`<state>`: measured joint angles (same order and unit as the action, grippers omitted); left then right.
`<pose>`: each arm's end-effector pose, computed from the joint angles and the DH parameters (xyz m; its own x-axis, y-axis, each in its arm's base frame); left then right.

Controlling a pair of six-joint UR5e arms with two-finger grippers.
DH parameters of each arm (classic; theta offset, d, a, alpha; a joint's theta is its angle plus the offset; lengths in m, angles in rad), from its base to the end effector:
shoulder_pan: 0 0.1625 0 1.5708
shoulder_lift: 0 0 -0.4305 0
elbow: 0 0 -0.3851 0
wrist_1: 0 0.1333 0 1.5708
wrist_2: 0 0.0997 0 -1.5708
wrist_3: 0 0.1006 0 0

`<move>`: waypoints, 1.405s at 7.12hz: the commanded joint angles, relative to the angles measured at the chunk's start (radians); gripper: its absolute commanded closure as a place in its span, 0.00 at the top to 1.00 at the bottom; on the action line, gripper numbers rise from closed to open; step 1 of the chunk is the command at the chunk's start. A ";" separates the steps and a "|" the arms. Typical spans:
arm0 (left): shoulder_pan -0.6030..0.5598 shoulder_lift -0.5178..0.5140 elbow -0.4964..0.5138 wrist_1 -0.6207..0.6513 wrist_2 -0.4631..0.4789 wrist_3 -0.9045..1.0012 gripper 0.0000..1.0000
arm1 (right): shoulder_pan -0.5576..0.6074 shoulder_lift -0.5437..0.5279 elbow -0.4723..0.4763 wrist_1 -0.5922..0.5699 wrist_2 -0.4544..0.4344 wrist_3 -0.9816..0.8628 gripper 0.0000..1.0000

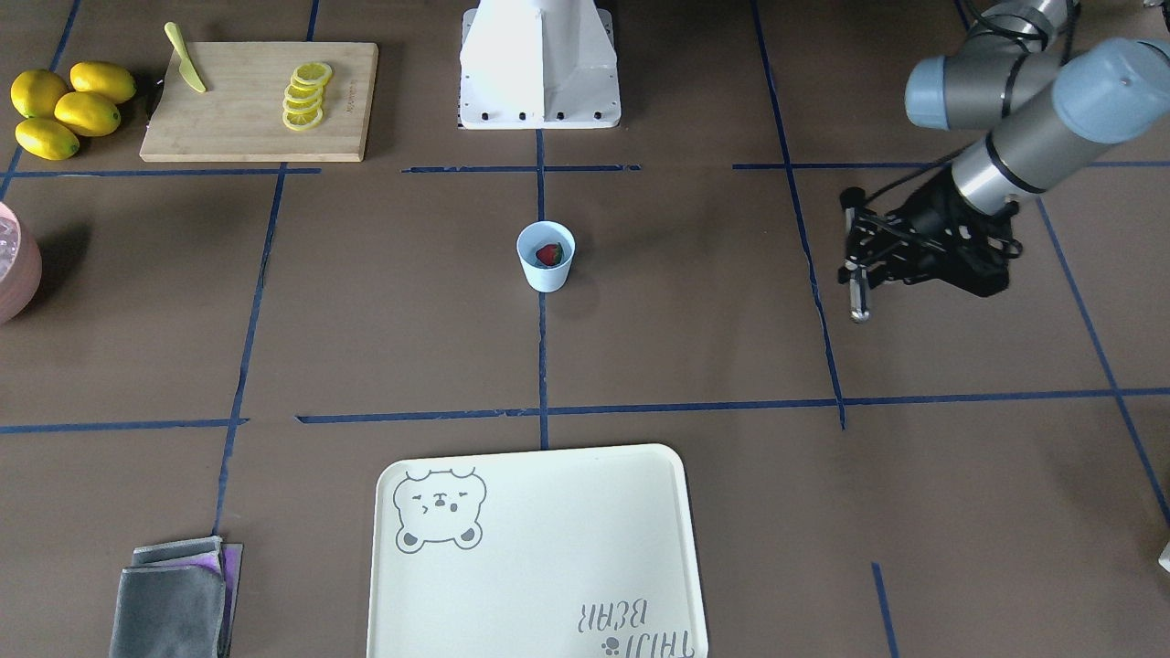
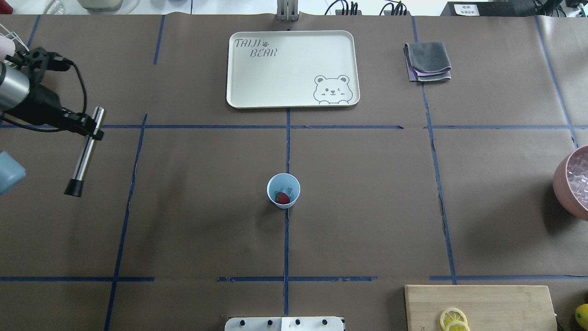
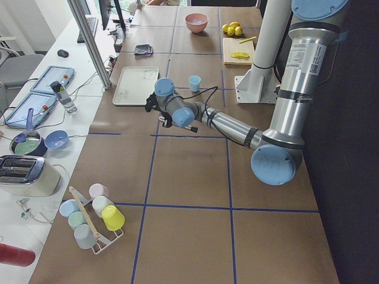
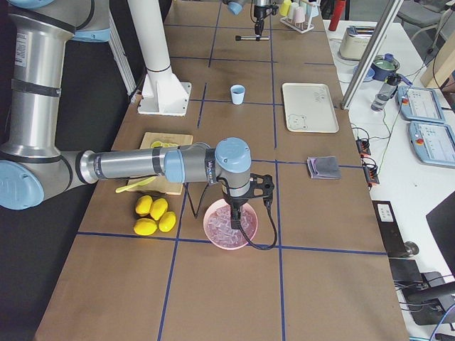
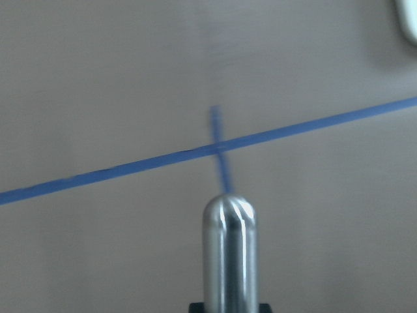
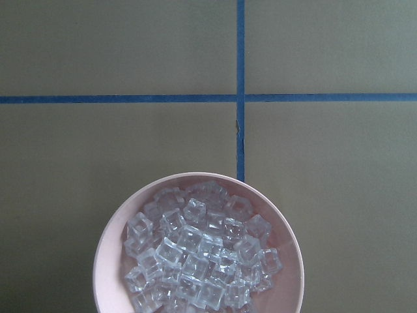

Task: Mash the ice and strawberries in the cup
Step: 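Carry the muddler upright with the left gripper over the blue cup, then lower the muddler's black tip into the blue cup with the left gripper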

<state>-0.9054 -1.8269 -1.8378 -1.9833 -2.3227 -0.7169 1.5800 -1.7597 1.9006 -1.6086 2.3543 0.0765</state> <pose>0.2955 -0.4812 0.3499 0.4179 0.3593 -0.8344 -0.1216 0.9323 0.3405 0.0660 -0.4064 0.5919 0.7063 0.0101 0.7078 -0.0633 0.9968 0.0490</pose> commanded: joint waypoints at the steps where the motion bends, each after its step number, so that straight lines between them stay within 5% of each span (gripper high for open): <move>1: 0.182 -0.151 -0.089 0.008 0.094 -0.036 0.00 | -0.001 0.008 -0.003 0.001 -0.003 0.000 1.00; 3: 0.238 -0.297 -0.086 -0.023 0.223 -0.082 0.02 | -0.002 0.014 -0.003 -0.001 -0.001 0.002 1.00; 6: 0.559 -0.296 -0.075 -0.323 0.935 -0.015 0.02 | -0.002 0.023 -0.005 -0.001 -0.003 0.002 1.00; 7: 0.603 -0.307 -0.075 -0.368 1.060 0.102 0.02 | -0.002 0.023 -0.005 -0.001 -0.003 0.002 1.00; 10: 0.612 -0.304 -0.024 -0.577 1.146 0.253 0.02 | -0.002 0.031 -0.003 -0.001 -0.003 0.002 1.00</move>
<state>-0.2973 -2.1301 -1.8741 -2.4988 -1.1996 -0.5271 1.5785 -1.7307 1.8962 -1.6091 2.3516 0.0783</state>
